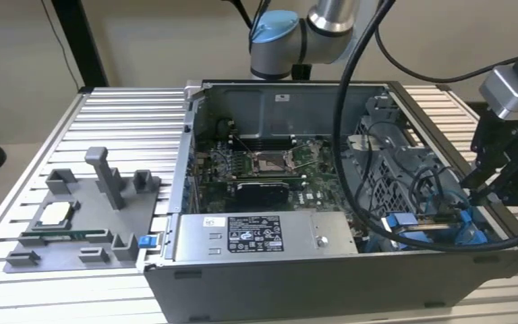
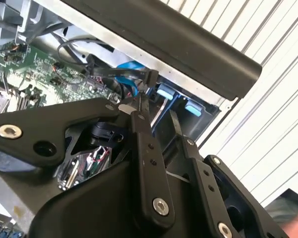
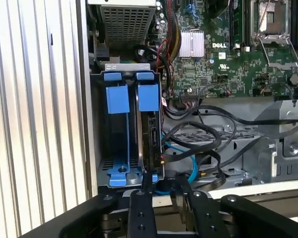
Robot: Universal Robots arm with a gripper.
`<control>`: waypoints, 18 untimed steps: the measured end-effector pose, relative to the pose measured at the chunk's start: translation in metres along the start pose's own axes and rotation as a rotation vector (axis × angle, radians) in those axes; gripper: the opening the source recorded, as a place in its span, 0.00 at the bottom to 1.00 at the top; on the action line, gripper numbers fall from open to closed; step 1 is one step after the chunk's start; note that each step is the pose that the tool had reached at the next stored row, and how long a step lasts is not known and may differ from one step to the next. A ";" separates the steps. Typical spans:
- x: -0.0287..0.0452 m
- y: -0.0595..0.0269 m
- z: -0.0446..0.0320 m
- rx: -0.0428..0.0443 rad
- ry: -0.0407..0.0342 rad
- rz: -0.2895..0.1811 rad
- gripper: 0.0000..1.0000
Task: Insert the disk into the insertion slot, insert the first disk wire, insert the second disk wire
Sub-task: 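Insert the second disk wire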
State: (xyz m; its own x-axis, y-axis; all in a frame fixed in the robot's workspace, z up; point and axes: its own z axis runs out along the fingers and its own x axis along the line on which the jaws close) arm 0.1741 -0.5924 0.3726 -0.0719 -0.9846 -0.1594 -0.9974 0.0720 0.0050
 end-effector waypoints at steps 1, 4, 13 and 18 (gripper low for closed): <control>0.0001 0.0000 0.0000 0.0000 0.0000 0.000 1.00; 0.0000 -0.0014 0.0001 0.0000 0.0000 0.000 1.00; -0.0011 -0.0161 0.0002 -0.0004 -0.0001 0.000 1.00; -0.0011 -0.0166 -0.0001 -0.0012 -0.0023 -0.007 1.00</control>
State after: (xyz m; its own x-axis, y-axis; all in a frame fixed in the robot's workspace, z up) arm 0.1907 -0.5925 0.3729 -0.0648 -0.9847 -0.1617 -0.9979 0.0648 0.0050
